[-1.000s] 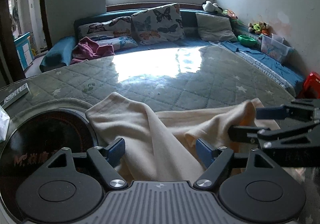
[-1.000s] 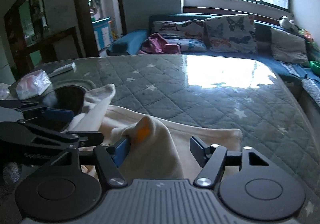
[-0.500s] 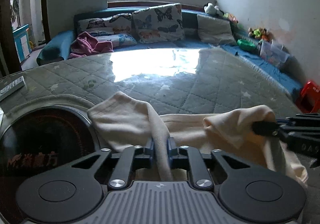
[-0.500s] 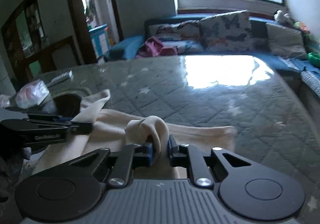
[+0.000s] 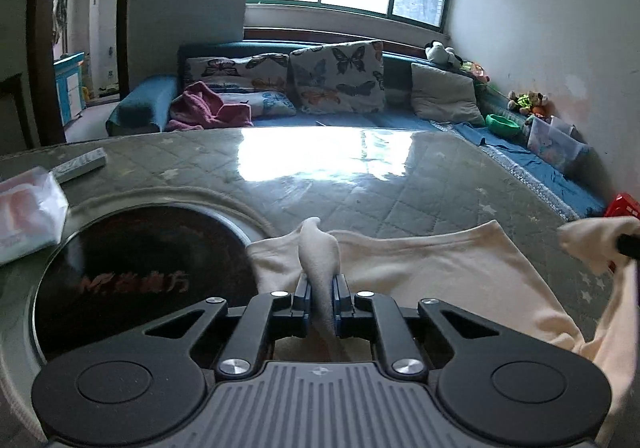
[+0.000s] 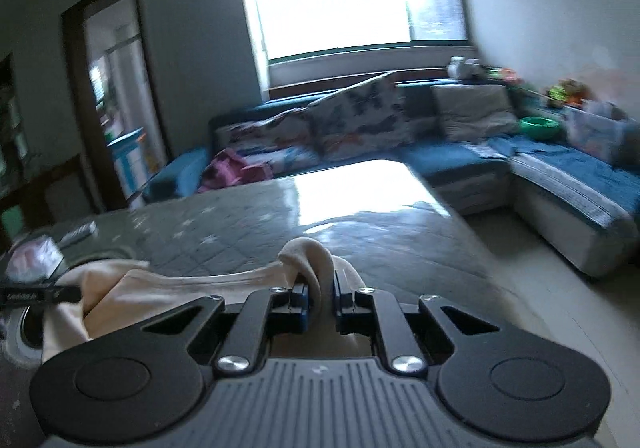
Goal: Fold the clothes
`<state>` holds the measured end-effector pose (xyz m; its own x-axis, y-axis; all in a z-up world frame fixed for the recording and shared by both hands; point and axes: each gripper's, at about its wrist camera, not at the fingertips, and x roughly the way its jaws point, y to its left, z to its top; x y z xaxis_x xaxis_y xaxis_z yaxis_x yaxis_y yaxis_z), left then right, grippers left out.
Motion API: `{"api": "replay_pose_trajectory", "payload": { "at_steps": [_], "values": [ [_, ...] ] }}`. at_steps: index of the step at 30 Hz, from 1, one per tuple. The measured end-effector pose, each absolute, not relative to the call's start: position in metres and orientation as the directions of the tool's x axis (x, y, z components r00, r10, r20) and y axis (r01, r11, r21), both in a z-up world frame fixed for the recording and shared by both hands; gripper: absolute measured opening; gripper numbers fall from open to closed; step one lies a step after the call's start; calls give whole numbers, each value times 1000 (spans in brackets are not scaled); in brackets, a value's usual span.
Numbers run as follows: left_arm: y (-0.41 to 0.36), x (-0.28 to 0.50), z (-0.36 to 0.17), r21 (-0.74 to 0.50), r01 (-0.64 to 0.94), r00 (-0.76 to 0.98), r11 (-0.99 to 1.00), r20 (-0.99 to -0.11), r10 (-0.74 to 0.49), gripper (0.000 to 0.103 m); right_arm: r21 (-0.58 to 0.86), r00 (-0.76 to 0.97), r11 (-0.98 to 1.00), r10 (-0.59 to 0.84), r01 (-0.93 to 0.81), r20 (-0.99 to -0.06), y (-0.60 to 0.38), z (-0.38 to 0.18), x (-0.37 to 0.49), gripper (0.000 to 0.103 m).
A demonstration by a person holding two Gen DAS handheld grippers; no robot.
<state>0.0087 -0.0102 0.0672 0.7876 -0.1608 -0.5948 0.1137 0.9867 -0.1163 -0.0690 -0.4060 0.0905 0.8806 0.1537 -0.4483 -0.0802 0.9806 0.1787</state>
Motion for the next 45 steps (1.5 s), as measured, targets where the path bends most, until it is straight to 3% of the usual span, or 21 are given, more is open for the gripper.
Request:
{"api": "replay_pose_trajectory", "payload": {
  "at_steps": [13, 22, 25, 26, 27, 32, 38, 41, 45],
  "values": [
    [35, -84, 95, -187, 74, 808, 980, -565, -169, 10, 155, 869, 977, -50, 145, -493, -469, 69, -137, 10],
    [64, -125, 61, -168, -17, 707, 986, -699, -107, 10, 133, 815, 966, -107, 220, -570, -480, 49, -143, 12],
    [63, -130, 60, -127, 8, 704, 992, -703, -96, 21, 118, 808, 972, -97, 202, -581, -476, 52, -148, 21],
    [61, -132, 63, -111, 19, 712, 994, -696, -92, 31, 102, 806, 975, -101, 197, -583, -477, 54, -149, 22],
    [59, -134, 65, -98, 31, 720, 995, -688, -90, 33, 94, 805, 977, -100, 189, -584, -478, 56, -152, 23],
    [49, -148, 83, -123, 141, 754, 982, -629, -187, 33, 77, 816, 983, -95, 168, -569, -482, 72, -166, 30],
    [-2, -142, 87, -163, 363, 699, 917, -603, -384, 34, 97, 835, 995, 55, -3, -548, -456, 91, -167, 36],
    [-31, -132, 79, -159, 425, 661, 891, -618, -426, 43, 104, 820, 987, 163, -126, -549, -431, 93, -162, 39],
    [-61, -119, 65, -148, 470, 615, 870, -652, -443, 45, 100, 784, 958, 277, -268, -555, -395, 94, -154, 40]
  ]
}}
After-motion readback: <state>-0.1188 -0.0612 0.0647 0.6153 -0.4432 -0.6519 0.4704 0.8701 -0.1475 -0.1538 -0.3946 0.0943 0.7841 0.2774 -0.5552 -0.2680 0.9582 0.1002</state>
